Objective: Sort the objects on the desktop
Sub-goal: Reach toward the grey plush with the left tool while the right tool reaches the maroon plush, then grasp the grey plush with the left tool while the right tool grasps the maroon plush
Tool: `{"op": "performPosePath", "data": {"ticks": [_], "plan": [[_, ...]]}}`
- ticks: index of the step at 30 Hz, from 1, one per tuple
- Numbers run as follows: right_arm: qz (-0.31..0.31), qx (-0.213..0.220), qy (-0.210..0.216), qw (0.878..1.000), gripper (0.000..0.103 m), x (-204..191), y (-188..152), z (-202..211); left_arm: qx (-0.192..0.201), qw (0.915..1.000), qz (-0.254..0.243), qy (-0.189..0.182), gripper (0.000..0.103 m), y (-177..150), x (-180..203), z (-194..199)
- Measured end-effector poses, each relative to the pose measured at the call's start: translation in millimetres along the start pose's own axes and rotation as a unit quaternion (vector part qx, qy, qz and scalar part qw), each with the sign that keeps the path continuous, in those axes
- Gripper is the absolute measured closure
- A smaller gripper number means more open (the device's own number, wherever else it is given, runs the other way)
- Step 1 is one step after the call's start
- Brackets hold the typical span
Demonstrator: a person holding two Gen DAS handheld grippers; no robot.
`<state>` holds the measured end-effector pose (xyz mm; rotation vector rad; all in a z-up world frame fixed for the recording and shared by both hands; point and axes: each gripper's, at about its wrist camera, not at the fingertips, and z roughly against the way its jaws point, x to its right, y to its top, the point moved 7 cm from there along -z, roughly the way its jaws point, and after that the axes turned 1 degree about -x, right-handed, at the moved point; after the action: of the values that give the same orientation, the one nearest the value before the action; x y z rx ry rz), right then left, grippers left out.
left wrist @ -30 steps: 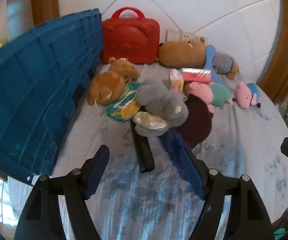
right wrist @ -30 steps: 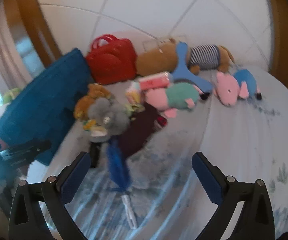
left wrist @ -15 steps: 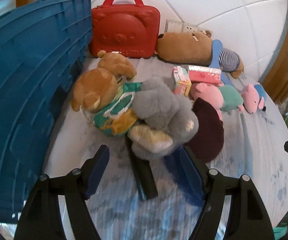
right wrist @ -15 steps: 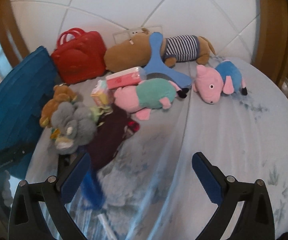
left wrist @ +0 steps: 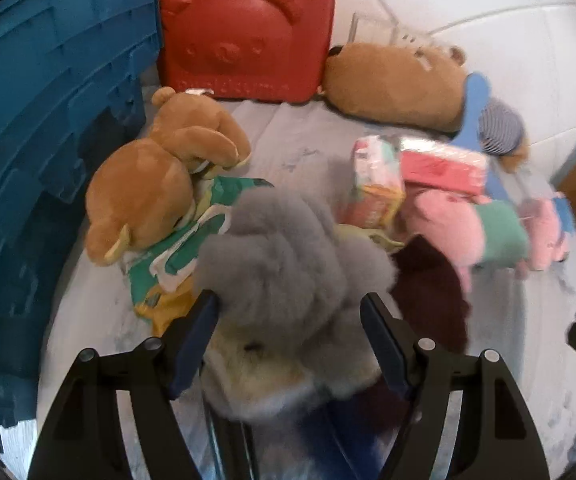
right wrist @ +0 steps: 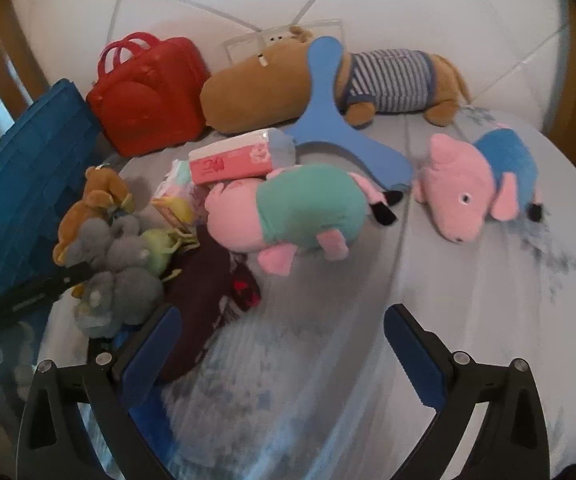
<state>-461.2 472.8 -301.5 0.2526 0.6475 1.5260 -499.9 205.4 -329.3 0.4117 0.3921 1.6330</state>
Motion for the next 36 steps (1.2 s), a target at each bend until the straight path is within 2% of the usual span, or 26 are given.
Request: {"op": "performPosePath", "data": {"ticks": [4,5,6,7,9,11,12,13,17,18,19,20,21,22,26,27,28,30,31,32,33,34,35,36], "plan": [[-0.003,-0.021,0.034,0.999,0.0,-11,0,-30,-0.025,0.9996,-0.014,0.007,0.028,-2,-1,-33],[-0.003,-0.029,0.042,0.999,0.0,-15,-1,-38,-0.024,0.9996,-0.015,0.001,0.024,-1,0,-36],[-0.004,-0.037,0.05,0.998,0.0,-19,-3,-47,-0.023,0.9996,-0.016,-0.003,0.015,1,1,-40],[-0.006,-0.046,0.056,0.997,0.0,-23,-5,-56,-0.022,0.9996,-0.017,-0.007,0.01,2,2,-44],[-0.011,-0.061,0.067,0.996,0.0,-30,-11,-71,-0.023,0.9993,-0.02,-0.024,0.01,2,6,-51],[-0.014,-0.071,0.074,0.995,0.0,-37,-16,-81,-0.02,0.9989,-0.022,-0.035,0.021,-1,7,-48],[-0.015,-0.075,0.075,0.994,0.0,-40,-18,-86,-0.019,0.9987,-0.023,-0.04,0.042,-2,7,-45],[-0.016,-0.078,0.075,0.994,0.0,-43,-21,-90,-0.017,0.9986,-0.024,-0.045,0.056,-4,8,-42],[-0.017,-0.102,0.085,0.991,0.0,-57,-34,-104,-0.011,0.9976,-0.028,-0.063,0.06,-12,8,-30],[-0.017,-0.106,0.089,0.99,0.005,-62,-37,-107,-0.009,0.9972,-0.029,-0.068,0.061,-14,9,-27],[-0.015,-0.109,0.096,0.989,0.021,-67,-38,-108,-0.008,0.9969,-0.029,-0.073,0.062,-16,9,-24],[-0.012,-0.11,0.098,0.989,0.033,-73,-39,-109,-0.006,0.9965,-0.03,-0.077,0.062,-18,9,-20],[-0.004,-0.111,0.093,0.989,0.052,-77,-40,-111,-0.005,0.9961,-0.031,-0.082,0.062,-20,9,-17],[0.006,-0.112,0.085,0.99,0.054,-81,-39,-113,-0.003,0.9957,-0.032,-0.086,0.062,-21,9,-14],[0.027,-0.119,0.071,0.99,0.051,-89,-38,-122,-0.004,0.9959,-0.027,-0.087,0.061,-24,7,-16],[0.026,-0.121,0.073,0.99,0.041,-89,-37,-124,-0.004,0.996,-0.025,-0.086,0.06,-25,7,-17],[0.024,-0.124,0.075,0.989,0.025,-90,-38,-126,-0.005,0.9961,-0.024,-0.085,0.06,-25,6,-18],[0.025,-0.134,0.068,0.988,0.005,-90,-43,-135,-0.005,0.996,-0.024,-0.085,0.06,-26,5,-17],[0.029,-0.132,0.061,0.989,0.005,-89,-44,-136,-0.005,0.996,-0.025,-0.086,0.06,-27,5,-17],[0.037,-0.125,0.051,0.99,0.01,-89,-46,-136,-0.005,0.9959,-0.026,-0.086,0.06,-27,5,-15],[0.046,-0.12,0.039,0.991,0.032,-89,-47,-134,-0.003,0.9959,-0.027,-0.086,0.063,-27,5,-12],[0.049,-0.115,0.038,0.991,0.048,-90,-48,-131,-0.001,0.9958,-0.03,-0.086,0.066,-28,5,-7],[0.057,-0.106,0.036,0.992,0.056,-91,-47,-125,0.002,0.9957,-0.032,-0.087,0.067,-27,5,-1],[0.071,-0.095,0.026,0.993,0.068,-93,-45,-117,0.007,0.9957,-0.034,-0.086,0.068,-27,6,6]]}}
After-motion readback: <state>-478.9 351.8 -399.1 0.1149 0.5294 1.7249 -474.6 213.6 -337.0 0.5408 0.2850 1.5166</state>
